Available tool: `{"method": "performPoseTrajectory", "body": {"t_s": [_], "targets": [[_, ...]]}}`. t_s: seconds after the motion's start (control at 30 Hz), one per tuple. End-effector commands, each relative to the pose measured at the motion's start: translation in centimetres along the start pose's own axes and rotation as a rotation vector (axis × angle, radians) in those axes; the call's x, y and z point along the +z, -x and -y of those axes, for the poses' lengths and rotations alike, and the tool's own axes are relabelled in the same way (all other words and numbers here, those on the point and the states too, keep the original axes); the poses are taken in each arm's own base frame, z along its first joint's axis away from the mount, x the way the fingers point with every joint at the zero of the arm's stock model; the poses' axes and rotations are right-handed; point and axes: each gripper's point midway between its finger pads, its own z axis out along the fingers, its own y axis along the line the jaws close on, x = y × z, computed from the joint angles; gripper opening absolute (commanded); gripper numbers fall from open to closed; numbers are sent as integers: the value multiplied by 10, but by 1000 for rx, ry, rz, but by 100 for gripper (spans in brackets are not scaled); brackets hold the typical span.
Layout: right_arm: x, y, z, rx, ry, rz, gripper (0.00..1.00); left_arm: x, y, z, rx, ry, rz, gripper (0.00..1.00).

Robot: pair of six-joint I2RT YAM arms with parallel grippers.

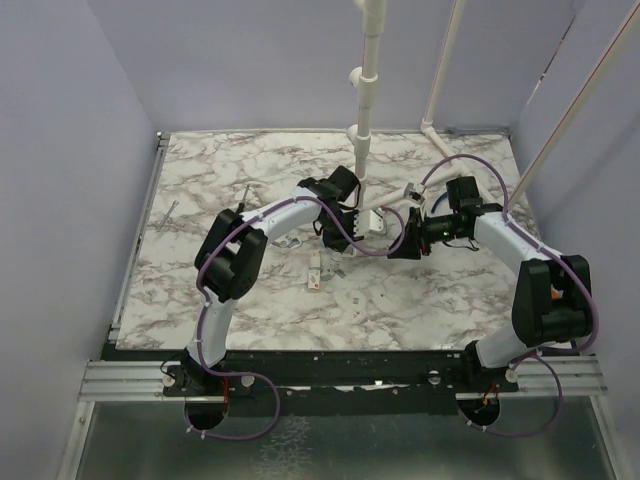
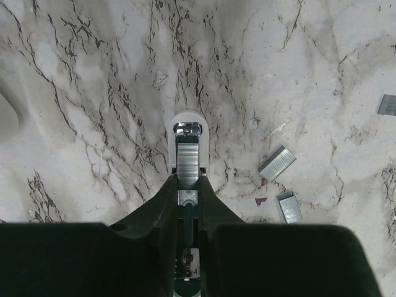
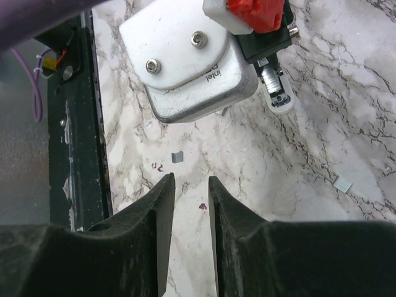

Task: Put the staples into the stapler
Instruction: Install the staple into the stapler.

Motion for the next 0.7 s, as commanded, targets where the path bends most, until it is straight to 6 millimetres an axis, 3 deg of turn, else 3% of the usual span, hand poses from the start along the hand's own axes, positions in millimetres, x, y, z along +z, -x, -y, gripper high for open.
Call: {"method": "performPoseTrajectory", "body": {"t_s": [0.0,0.67], "targets": [[-1,1,-1,2,7,-3,32,-5,7,-5,15,-4,27,0],[-1,-1,0,10,10,-6,32,0,2,-2,20,-30,11,0]]}}
